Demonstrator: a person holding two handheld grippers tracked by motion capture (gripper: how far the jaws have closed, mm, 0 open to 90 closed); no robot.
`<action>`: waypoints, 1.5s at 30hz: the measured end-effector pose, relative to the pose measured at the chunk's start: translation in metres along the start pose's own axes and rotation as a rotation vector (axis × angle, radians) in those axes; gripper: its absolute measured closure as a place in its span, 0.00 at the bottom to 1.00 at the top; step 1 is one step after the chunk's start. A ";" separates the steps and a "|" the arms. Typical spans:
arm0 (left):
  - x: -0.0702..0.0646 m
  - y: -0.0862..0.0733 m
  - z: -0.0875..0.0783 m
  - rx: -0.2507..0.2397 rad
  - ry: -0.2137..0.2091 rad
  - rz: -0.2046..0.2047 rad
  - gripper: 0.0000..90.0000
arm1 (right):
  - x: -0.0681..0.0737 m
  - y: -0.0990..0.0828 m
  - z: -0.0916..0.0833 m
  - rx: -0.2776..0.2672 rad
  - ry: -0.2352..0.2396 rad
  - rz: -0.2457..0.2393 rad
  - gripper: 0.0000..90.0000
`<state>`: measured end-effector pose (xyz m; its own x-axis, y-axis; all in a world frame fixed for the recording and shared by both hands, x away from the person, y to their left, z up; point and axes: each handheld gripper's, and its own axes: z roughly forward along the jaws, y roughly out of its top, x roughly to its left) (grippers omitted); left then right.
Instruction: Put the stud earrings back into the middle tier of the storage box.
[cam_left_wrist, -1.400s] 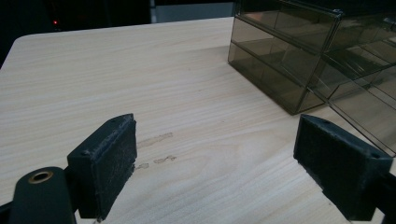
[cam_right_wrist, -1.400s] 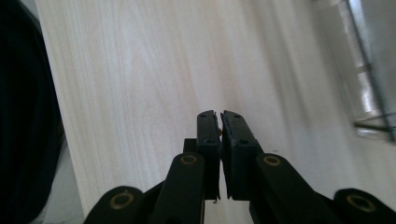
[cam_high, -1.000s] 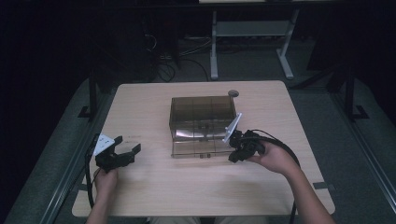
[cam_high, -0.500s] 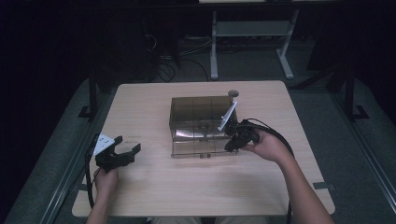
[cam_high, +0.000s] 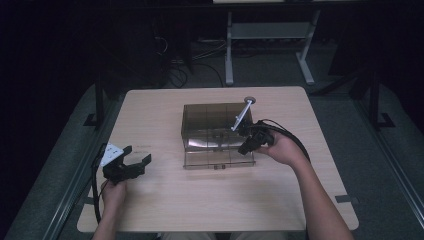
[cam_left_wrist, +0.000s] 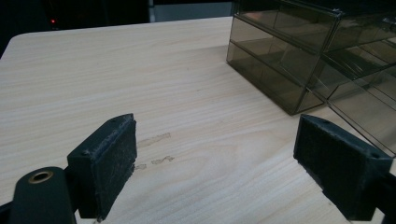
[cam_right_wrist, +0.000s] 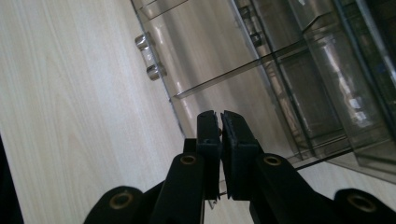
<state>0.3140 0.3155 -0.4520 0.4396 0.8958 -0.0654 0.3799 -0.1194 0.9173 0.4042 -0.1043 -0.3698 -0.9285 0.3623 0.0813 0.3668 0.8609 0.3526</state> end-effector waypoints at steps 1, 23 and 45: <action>0.000 0.000 0.000 -0.001 0.000 0.001 0.14 | -0.001 0.000 0.002 0.004 -0.003 -0.001 0.95; 0.001 0.000 -0.001 0.001 0.002 0.000 0.14 | -0.011 0.015 0.034 0.077 0.002 0.012 0.95; 0.001 0.001 -0.002 -0.005 0.003 -0.001 0.14 | -0.014 0.018 0.041 0.090 -0.015 0.022 0.94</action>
<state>0.3130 0.3171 -0.4508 0.4367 0.8972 -0.0654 0.3766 -0.1163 0.9191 0.4265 -0.0796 -0.4030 -0.9193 0.3867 0.0735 0.3918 0.8809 0.2655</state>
